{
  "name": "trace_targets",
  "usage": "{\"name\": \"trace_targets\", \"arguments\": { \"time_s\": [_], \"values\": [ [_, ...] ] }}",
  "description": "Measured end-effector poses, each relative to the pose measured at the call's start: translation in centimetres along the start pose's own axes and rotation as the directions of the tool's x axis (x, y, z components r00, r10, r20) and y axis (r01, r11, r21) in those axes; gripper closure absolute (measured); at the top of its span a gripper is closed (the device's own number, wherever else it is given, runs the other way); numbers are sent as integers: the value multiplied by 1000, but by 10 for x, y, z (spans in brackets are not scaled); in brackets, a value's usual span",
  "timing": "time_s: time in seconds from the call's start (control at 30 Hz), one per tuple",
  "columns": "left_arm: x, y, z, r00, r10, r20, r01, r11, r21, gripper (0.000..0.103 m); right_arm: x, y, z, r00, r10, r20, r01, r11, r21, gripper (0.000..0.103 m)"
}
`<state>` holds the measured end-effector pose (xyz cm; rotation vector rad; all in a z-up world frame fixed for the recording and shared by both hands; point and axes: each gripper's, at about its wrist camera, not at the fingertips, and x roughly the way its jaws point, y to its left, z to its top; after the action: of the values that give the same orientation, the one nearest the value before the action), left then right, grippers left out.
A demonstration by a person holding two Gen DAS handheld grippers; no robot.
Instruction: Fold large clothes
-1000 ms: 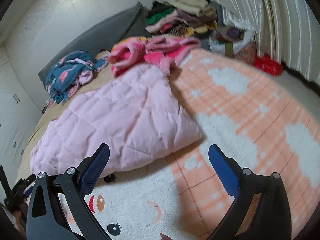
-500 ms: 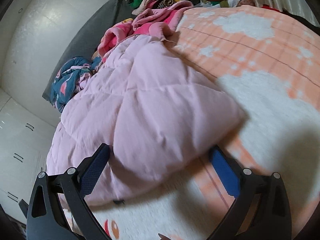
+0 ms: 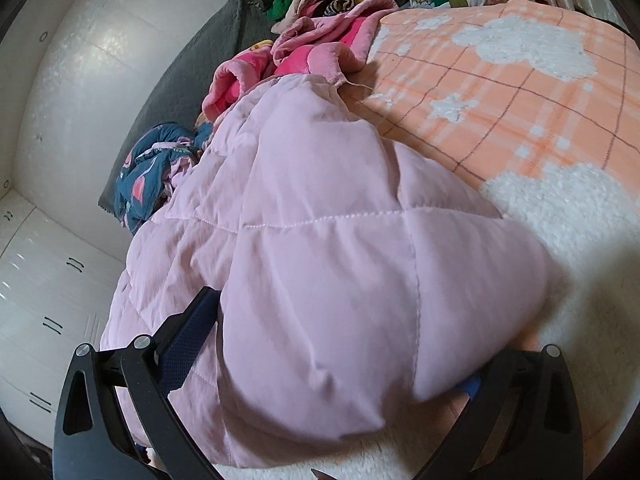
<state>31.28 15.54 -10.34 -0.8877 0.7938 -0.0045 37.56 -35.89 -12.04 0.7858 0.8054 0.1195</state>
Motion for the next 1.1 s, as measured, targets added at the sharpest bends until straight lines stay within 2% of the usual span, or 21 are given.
{"name": "trace_targets", "arguments": {
  "time_s": [0.2,0.3,0.37,0.43,0.5,0.57,0.83,0.93,1.1],
  "values": [
    [12,8,7,998,-59,8,60,997,-50,8,1,2,-1,1000,4,-3,-4,1000,-13,6],
    [14,7,9,998,-68,9,68,996,-49,8,1,3,0,1000,10,-11,-11,1000,-25,14],
    [13,7,10,998,-68,15,69,997,-43,8,0,4,-1,1000,21,-21,-21,999,-32,23],
    [13,6,11,998,-59,19,59,998,-28,9,-1,8,-2,999,29,-29,-30,998,-54,37],
    [14,2,12,999,-46,24,47,999,-6,16,-2,14,-3,999,21,-31,-24,996,-87,44],
    [8,-5,11,999,-25,36,24,999,29,27,-4,20,-4,999,9,-34,-13,992,-123,51],
    [-8,-29,8,996,45,83,-57,988,145,58,-16,56,-9,997,-75,4,72,948,-311,67],
    [-17,-43,5,990,73,121,-96,975,202,64,-24,76,-13,993,-117,35,121,905,-407,71],
    [-36,-57,8,984,81,157,-120,959,258,68,-48,105,-23,989,-105,100,142,840,-524,74]
  ]
}}
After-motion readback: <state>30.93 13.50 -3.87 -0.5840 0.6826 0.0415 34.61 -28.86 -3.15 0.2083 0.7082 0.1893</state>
